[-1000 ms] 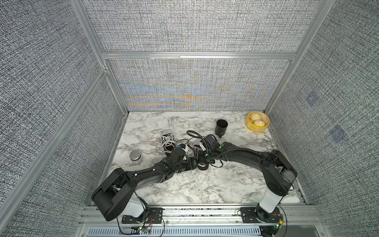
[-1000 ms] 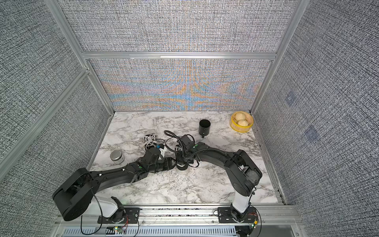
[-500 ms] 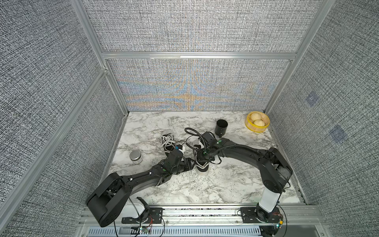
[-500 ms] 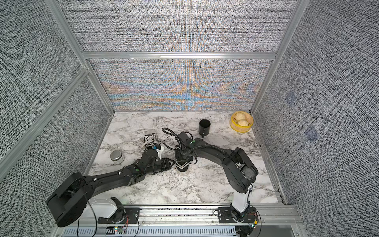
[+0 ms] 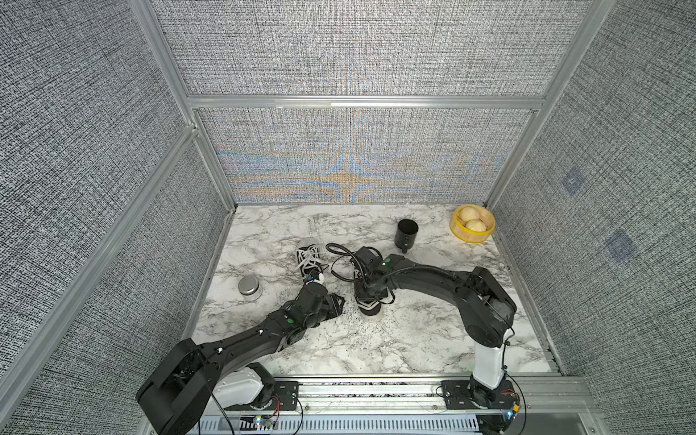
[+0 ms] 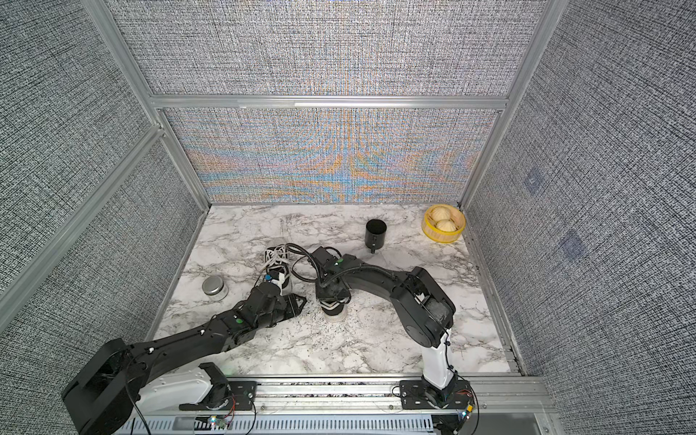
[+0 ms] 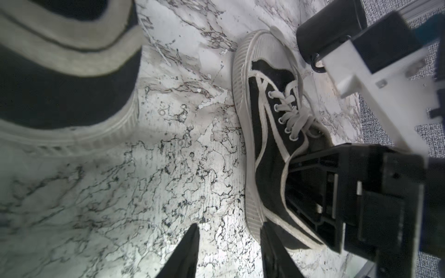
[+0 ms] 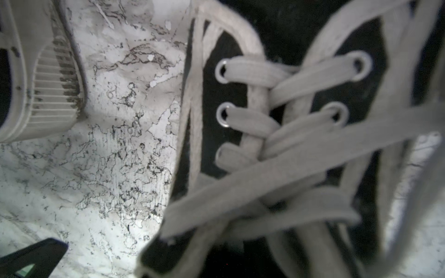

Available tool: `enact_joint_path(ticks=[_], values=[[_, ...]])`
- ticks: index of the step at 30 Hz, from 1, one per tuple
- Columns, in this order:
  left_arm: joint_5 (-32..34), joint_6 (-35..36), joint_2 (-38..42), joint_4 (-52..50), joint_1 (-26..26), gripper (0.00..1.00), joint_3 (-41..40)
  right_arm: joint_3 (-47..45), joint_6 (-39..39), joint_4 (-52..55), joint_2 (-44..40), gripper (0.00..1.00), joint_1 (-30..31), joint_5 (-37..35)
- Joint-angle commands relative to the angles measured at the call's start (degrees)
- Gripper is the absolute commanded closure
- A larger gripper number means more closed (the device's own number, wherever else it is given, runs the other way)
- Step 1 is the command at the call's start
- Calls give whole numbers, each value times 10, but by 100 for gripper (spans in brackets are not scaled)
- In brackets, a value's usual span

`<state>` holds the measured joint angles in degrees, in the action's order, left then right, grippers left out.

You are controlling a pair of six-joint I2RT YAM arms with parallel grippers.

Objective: Remove the insole from the shoe

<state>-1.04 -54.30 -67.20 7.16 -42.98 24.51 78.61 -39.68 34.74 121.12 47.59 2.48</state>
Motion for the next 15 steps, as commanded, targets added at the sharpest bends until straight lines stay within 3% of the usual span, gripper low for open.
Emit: enact_joint_path(ticks=[1,5,12,15], values=[[10,1,2,-10,2,57,4,-13,-21,29,31,64,3,-9],[-10,12,0,-4,1,57,6,-10,-26,30,45,72,3,-20],[-62,33,-11,34,1,58,8,-4,-26,23,17,100,3,-17],[-83,39,-24,52,2,58,14,0,-26,11,2,100,3,-8]])
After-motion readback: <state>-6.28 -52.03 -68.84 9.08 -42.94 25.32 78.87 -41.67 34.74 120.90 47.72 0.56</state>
